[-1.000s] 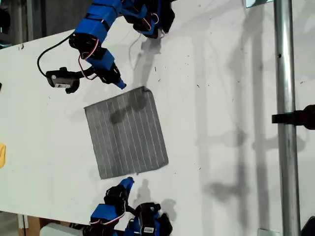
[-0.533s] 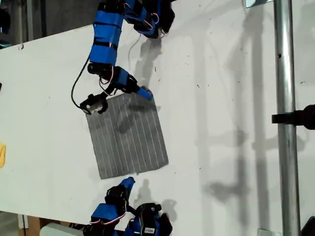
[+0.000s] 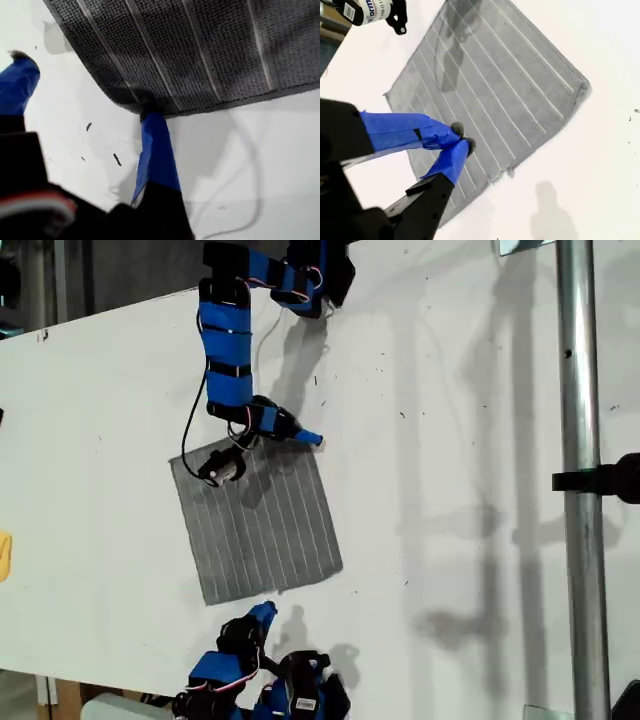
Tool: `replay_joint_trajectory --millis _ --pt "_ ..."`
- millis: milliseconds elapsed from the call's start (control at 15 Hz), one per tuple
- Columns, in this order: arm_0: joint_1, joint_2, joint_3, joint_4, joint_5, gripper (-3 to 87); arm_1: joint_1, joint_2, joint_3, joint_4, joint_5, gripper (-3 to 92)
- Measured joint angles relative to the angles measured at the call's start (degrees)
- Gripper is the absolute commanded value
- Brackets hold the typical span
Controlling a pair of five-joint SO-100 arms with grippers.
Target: Grasp corners of a towel and fold twice.
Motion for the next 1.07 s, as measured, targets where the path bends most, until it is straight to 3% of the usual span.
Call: replay_joint_trajectory --millis 333,867,933,1000,1067 --pt "-0.2 0.0 0.0 0.0 0.7 -0.7 0.5 3.1 -8.6 10.5 -2.0 40.1" --pt "-0.6 2.7 4.2 -0.1 0.2 -0.7 7.1 -7.7 -5.1 -2.4 -7.3 36.8" --pt "-0.6 3.4 4.7 0.0 0.2 -0.7 7.4 -8.5 -5.1 -3.0 -7.8 31.6" --pt "-0.6 4.0 5.3 0.0 -0.1 -0.7 7.5 -9.0 -5.2 -3.1 -8.5 13.4" --pt "-0.6 4.7 5.8 -0.1 -0.4 -0.7 7.5 -9.2 -5.3 -3.2 -9.1 3.8"
